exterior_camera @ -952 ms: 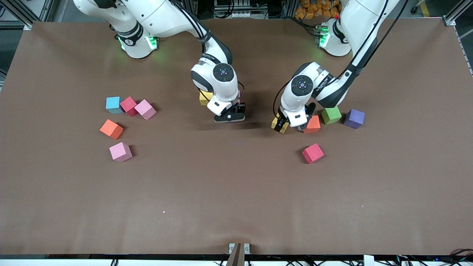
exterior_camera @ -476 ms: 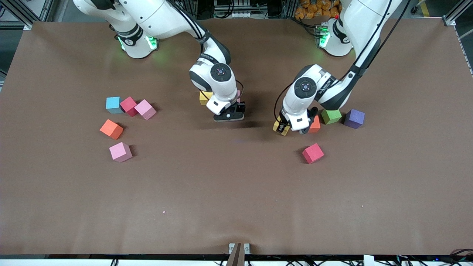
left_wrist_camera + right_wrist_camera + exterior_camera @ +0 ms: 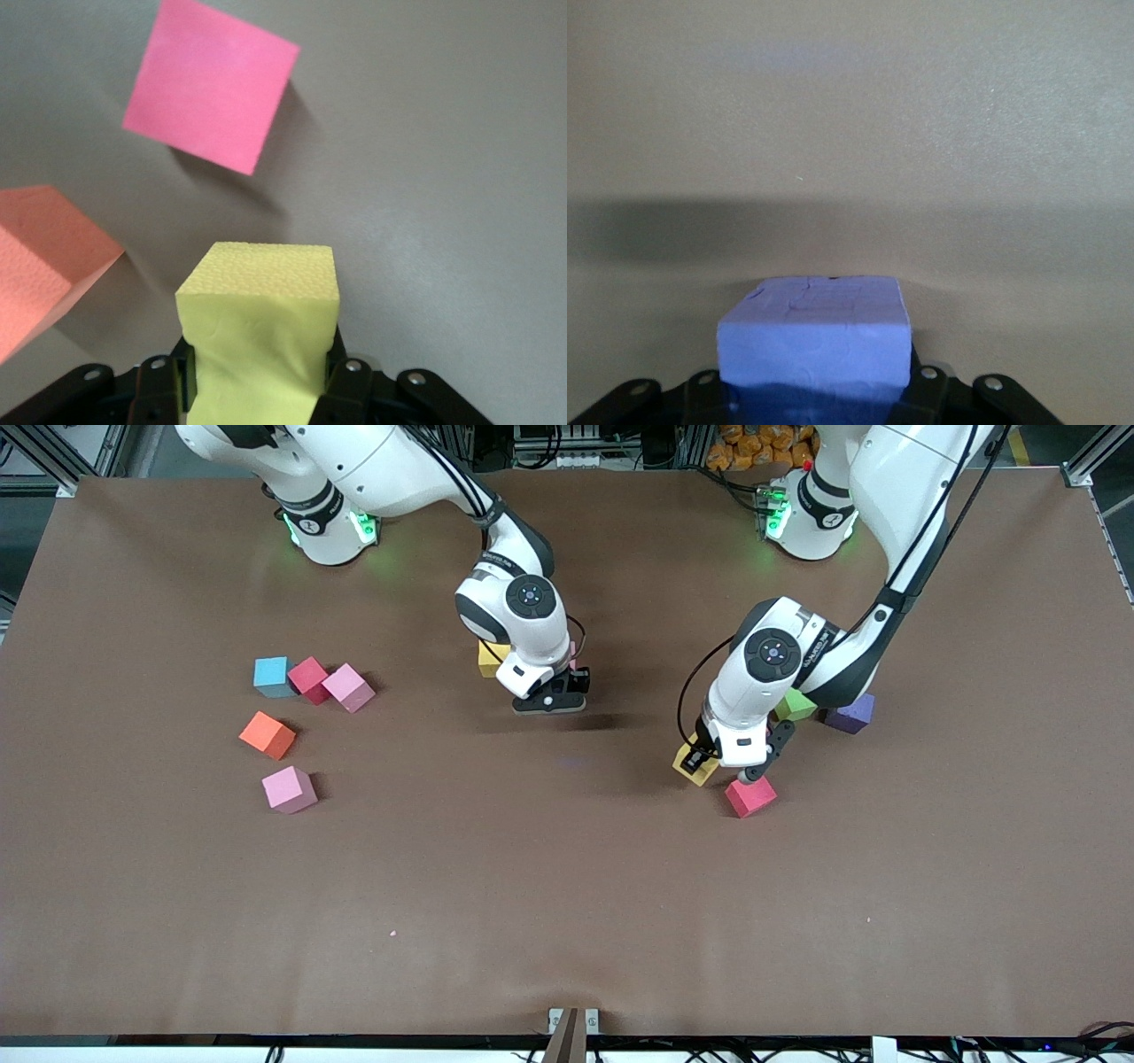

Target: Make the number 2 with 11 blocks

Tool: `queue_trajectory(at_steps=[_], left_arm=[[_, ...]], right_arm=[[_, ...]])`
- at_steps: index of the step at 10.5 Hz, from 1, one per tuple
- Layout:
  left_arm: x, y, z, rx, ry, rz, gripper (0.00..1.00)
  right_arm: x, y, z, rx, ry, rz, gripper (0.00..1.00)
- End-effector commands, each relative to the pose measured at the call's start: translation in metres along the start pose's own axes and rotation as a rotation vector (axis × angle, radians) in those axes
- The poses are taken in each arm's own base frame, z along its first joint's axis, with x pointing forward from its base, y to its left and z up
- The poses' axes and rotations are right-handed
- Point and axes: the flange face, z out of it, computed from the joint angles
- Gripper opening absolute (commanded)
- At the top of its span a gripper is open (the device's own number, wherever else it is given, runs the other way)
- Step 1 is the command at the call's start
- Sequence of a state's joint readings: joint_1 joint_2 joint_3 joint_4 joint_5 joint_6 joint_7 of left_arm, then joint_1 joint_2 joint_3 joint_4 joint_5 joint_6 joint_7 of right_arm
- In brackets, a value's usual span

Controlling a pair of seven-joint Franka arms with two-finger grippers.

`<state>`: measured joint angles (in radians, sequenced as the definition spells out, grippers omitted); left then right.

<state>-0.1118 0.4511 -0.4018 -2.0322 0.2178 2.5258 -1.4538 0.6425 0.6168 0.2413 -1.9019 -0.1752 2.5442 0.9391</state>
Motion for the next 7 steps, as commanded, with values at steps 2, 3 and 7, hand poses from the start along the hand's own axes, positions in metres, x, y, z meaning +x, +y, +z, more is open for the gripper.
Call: queue_trajectory(at_steps=[2, 3, 7], left_arm=[[0.001, 0.011, 0.0, 0.001, 0.009, 0.202, 0.44], [-0.004, 0.014, 0.0, -0.003, 0.007, 0.252, 0.44], [-0.014, 0.025, 0.004, -0.012, -0.006, 0.415, 0.45]], right_arm=[[-0.007, 0.003, 0.003, 0.005, -0.007, 0.016, 0.29], [-0.008, 0.003, 0.004, 0.005, -0.007, 0.022, 0.3], [-0.008, 0.005, 0.003, 0.01, -0.004, 0.03, 0.94]])
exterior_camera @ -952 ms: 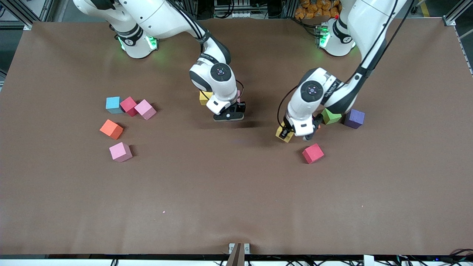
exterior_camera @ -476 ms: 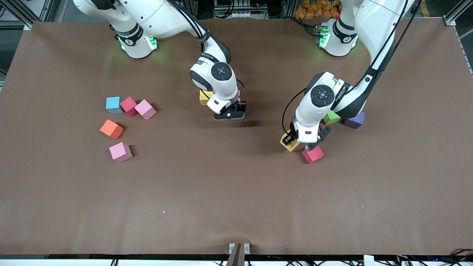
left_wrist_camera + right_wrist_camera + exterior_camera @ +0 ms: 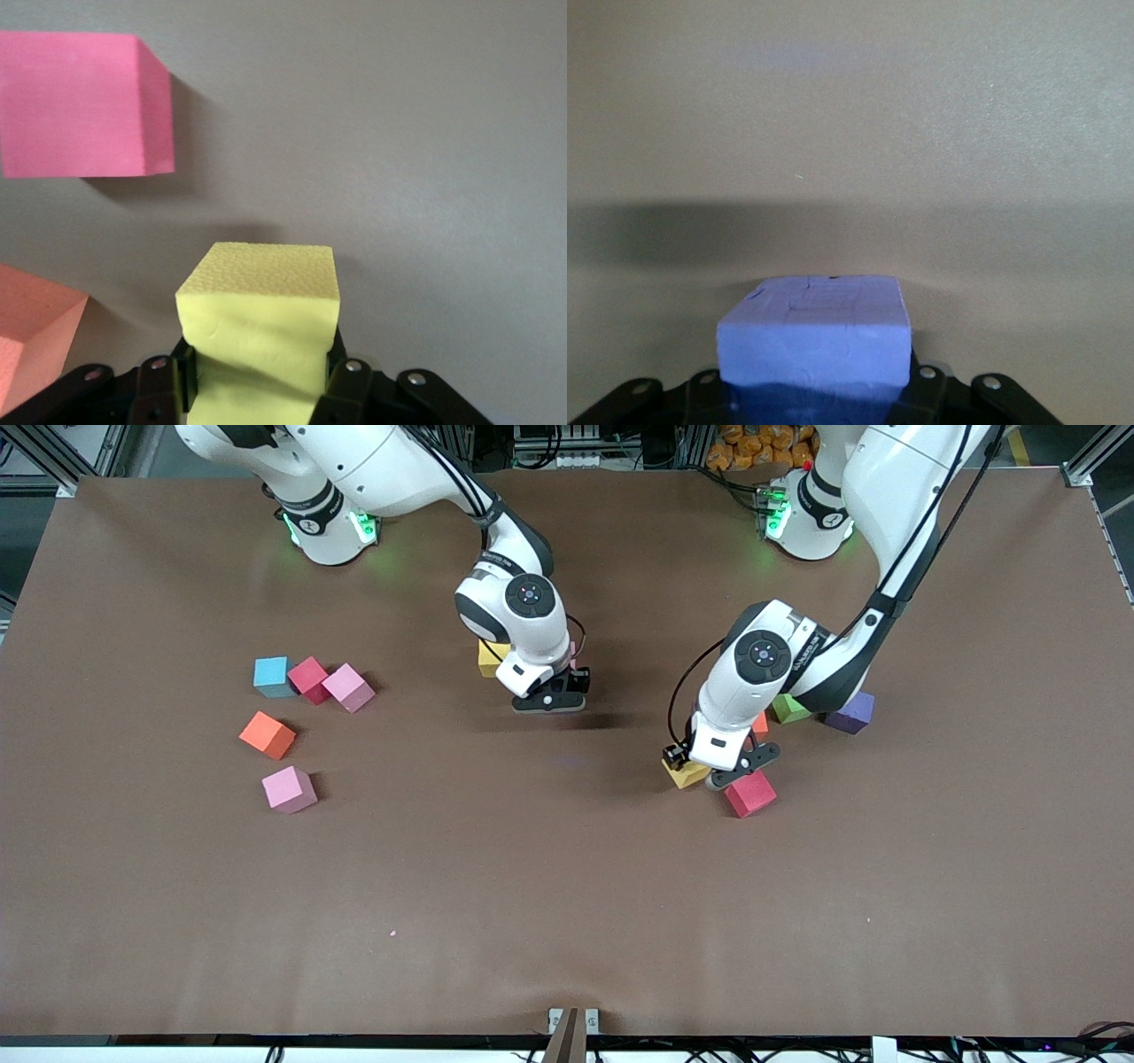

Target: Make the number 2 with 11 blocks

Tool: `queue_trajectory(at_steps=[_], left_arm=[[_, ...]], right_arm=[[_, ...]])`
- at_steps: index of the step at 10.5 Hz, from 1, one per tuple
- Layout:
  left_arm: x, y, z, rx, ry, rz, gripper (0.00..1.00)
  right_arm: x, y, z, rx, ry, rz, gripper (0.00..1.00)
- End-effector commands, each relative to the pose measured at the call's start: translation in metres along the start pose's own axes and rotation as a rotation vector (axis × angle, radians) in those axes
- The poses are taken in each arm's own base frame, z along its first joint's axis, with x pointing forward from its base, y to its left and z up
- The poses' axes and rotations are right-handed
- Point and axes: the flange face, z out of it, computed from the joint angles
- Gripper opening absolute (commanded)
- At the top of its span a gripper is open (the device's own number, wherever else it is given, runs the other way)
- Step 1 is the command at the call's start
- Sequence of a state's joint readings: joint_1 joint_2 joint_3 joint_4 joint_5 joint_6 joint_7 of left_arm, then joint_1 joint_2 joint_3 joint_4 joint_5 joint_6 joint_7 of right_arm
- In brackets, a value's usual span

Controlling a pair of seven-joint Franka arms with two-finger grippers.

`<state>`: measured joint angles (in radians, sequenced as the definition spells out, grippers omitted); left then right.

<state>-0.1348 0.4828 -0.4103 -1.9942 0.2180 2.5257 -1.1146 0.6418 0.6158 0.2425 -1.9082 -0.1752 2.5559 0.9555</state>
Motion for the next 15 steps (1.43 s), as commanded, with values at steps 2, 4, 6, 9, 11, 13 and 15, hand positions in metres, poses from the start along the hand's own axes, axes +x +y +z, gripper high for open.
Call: queue_trajectory(at_steps=[2, 4, 6, 9, 11, 13, 15], left_arm=[[0.003, 0.029, 0.001, 0.028, -0.024, 0.059, 0.46], [0.006, 0.042, -0.002, 0.052, -0.055, 0.056, 0.47], [0.004, 0.044, -0.002, 0.054, -0.081, 0.043, 0.47], [0.001, 0.059, -0.012, 0.032, -0.104, 0.032, 0.47], [-0.007, 0.085, -0.015, 0.036, -0.13, 0.049, 0.47], [-0.026, 0.108, -0.007, 0.044, -0.153, 0.079, 0.47], [-0.043, 0.124, -0.001, 0.037, -0.162, 0.107, 0.47]], right_arm=[[-0.005, 0.005, -0.005, 0.001, -0.002, 0.015, 1.0], [0.002, 0.009, -0.023, -0.015, 0.003, 0.017, 1.0], [0.005, 0.01, -0.048, -0.027, 0.002, 0.028, 1.0], [0.021, 0.029, -0.119, -0.038, -0.008, 0.084, 1.0], [0.04, 0.066, -0.159, -0.095, -0.03, 0.048, 1.0], [0.072, 0.131, -0.177, -0.151, -0.103, -0.115, 1.0], [0.099, 0.196, -0.192, -0.156, -0.118, -0.137, 1.0]])
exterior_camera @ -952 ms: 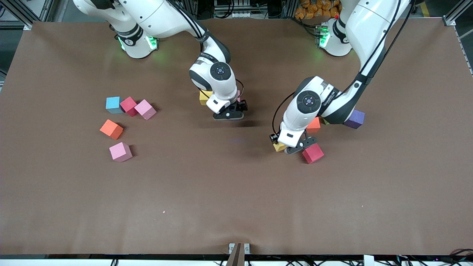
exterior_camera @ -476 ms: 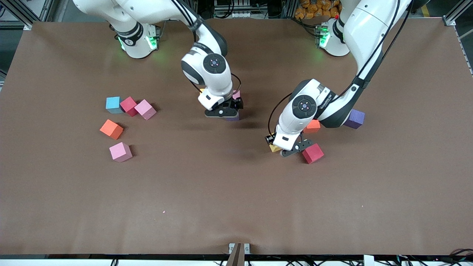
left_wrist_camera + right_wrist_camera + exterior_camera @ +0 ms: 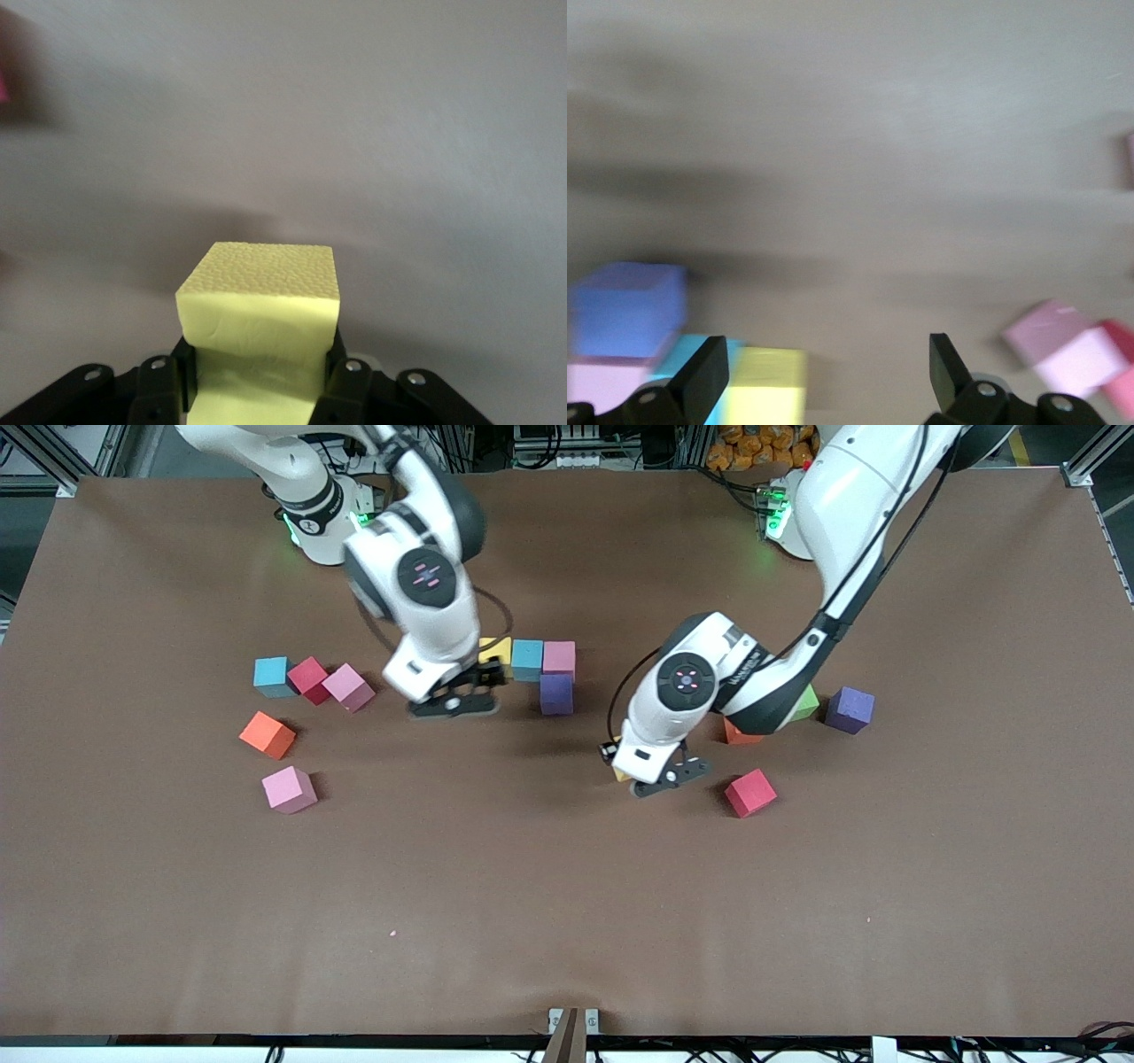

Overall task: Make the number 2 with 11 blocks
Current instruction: 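Carry the yellow cube toward center with the left gripper while right reaches pink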

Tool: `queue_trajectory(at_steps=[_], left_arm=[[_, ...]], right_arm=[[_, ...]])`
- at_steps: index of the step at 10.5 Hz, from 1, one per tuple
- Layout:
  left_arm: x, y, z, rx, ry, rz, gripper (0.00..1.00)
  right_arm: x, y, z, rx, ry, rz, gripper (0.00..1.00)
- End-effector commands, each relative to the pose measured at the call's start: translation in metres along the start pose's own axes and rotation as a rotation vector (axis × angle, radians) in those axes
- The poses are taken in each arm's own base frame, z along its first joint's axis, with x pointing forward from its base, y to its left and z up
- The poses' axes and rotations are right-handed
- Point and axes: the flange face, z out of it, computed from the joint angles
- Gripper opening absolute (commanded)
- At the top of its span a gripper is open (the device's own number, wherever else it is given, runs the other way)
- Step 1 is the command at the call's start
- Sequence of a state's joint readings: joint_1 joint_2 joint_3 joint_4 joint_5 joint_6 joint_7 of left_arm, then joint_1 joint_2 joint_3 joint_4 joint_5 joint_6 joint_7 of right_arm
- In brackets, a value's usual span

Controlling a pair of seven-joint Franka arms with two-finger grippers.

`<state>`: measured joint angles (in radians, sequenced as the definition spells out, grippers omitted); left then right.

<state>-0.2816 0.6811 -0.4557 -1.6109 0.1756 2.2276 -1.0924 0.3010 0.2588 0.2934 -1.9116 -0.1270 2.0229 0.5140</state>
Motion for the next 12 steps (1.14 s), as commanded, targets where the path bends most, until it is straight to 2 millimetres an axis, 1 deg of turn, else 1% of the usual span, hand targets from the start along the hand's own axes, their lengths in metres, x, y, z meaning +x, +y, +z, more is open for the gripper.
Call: queue_trajectory(at_steps=[1, 2, 3, 4, 5, 6, 7, 8, 9, 10, 11, 12], left_arm=[[-0.008, 0.028, 0.007, -0.016, -0.025, 0.013, 0.47], [-0.013, 0.039, 0.013, -0.025, -0.03, 0.02, 0.47], [-0.018, 0.048, 0.019, -0.028, -0.035, 0.023, 0.47], [-0.026, 0.057, 0.023, -0.03, -0.035, 0.015, 0.47], [-0.04, 0.064, 0.028, -0.023, -0.035, 0.032, 0.47], [-0.053, 0.07, 0.035, -0.011, -0.036, 0.05, 0.47], [-0.061, 0.073, 0.04, -0.001, -0.03, 0.065, 0.47], [-0.071, 0.076, 0.049, 0.016, -0.022, 0.082, 0.47], [-0.077, 0.078, 0.055, 0.03, -0.014, 0.092, 0.47], [-0.085, 0.08, 0.061, 0.04, -0.013, 0.106, 0.47], [-0.089, 0.081, 0.062, 0.046, -0.009, 0.116, 0.47], [-0.092, 0.081, 0.064, 0.049, -0.01, 0.12, 0.47]], right_arm=[[0.009, 0.058, -0.008, 0.025, 0.026, -0.057, 1.0], [0.016, 0.059, -0.015, 0.044, 0.075, -0.081, 1.0], [0.015, 0.057, -0.028, 0.046, 0.1, -0.089, 1.0], [0.009, 0.054, -0.054, 0.044, 0.13, -0.095, 1.0], [0.001, 0.058, -0.073, 0.03, 0.131, -0.089, 1.0], [0.008, 0.082, -0.072, 0.025, 0.123, -0.051, 1.0], [0.02, 0.121, -0.06, 0.024, 0.102, -0.058, 1.0], [0.029, 0.152, -0.047, 0.024, 0.078, -0.088, 1.0], [0.04, 0.188, -0.028, 0.023, 0.059, -0.107, 1.0], [0.048, 0.208, -0.017, 0.032, 0.068, -0.129, 1.0], [0.054, 0.221, -0.002, 0.04, 0.062, -0.127, 1.0], [0.066, 0.24, 0.022, 0.034, 0.052, -0.172, 1.0]])
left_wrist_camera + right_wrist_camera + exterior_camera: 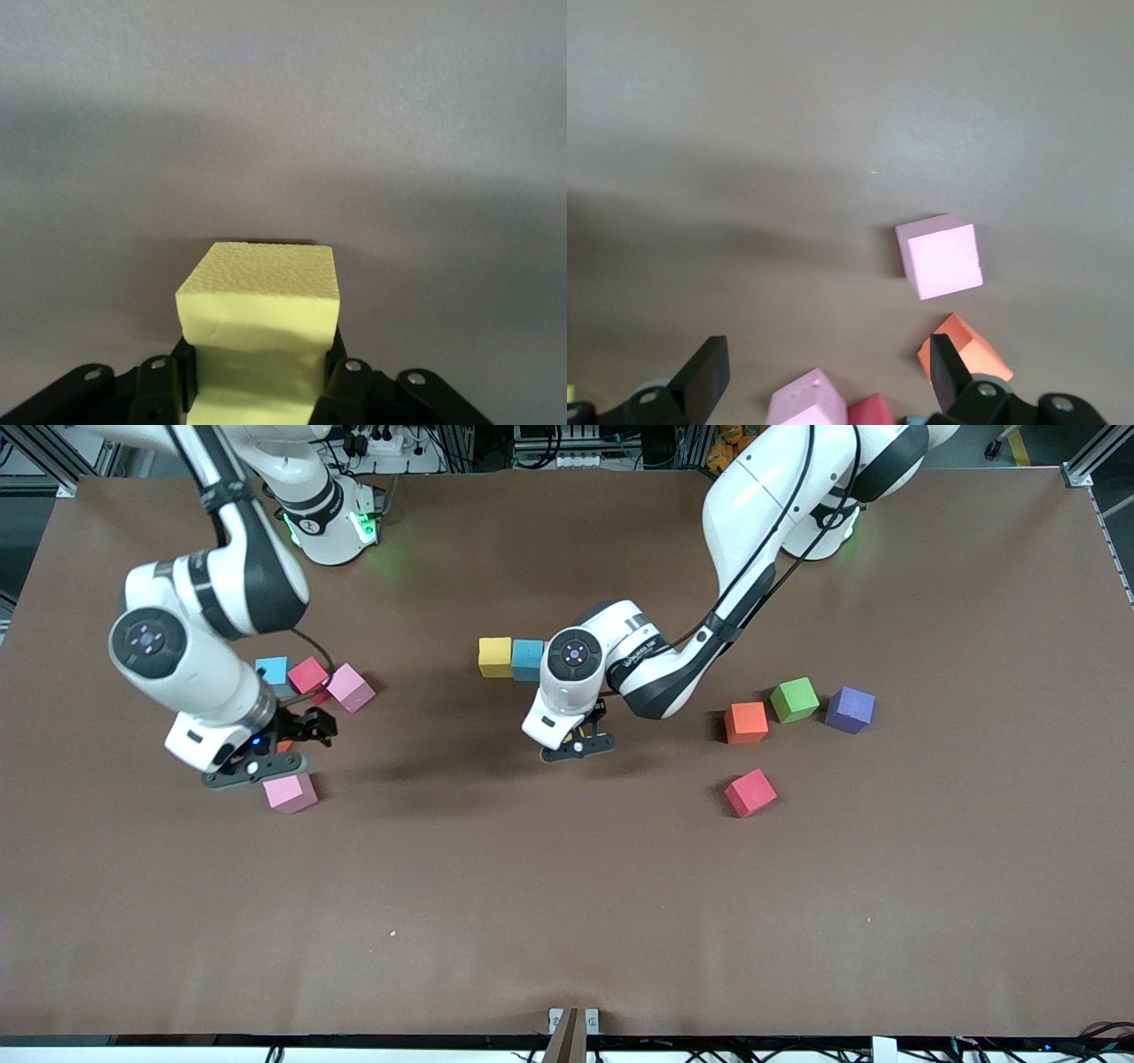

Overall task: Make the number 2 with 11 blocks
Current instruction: 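Carry the yellow cube toward center with the left gripper while right reaches pink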

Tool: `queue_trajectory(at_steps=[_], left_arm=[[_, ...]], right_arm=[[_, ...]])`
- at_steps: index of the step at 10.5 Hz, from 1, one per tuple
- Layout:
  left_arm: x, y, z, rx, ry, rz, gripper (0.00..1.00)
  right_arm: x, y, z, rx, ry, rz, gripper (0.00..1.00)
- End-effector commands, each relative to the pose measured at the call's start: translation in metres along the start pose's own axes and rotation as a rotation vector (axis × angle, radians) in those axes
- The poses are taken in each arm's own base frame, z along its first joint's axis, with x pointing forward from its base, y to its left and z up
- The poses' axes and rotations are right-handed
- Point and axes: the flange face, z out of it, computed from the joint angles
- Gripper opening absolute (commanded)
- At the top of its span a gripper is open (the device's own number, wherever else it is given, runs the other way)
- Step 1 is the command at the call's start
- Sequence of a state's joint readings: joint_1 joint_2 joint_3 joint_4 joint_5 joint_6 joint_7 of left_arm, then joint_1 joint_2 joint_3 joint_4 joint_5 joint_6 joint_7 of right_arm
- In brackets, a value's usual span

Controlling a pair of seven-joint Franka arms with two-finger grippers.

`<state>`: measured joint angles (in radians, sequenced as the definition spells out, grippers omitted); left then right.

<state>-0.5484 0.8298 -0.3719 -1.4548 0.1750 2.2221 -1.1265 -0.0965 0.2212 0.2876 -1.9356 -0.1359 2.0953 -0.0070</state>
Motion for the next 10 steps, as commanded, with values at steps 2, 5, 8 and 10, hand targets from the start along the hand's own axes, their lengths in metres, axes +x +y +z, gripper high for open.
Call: queue_trajectory(at_steps=[2, 5, 8, 10], left_arm=[[-0.006, 0.006, 0.007, 0.022, -0.005, 0.006, 0.47], [-0.008, 0.006, 0.013, 0.035, 0.002, 0.015, 0.48], [-0.012, 0.008, 0.014, 0.038, 0.005, 0.028, 0.63], [-0.01, 0.008, 0.009, 0.042, 0.027, 0.042, 1.0]], right_arm=[[0.025, 0.057, 0.083, 0.037, 0.022, -0.189, 1.0], [0.022, 0.095, 0.14, 0.061, 0.028, -0.225, 1.0], [0.016, 0.108, 0.154, 0.072, 0.015, -0.201, 1.0], [0.009, 0.103, 0.171, 0.084, -0.002, -0.132, 1.0]])
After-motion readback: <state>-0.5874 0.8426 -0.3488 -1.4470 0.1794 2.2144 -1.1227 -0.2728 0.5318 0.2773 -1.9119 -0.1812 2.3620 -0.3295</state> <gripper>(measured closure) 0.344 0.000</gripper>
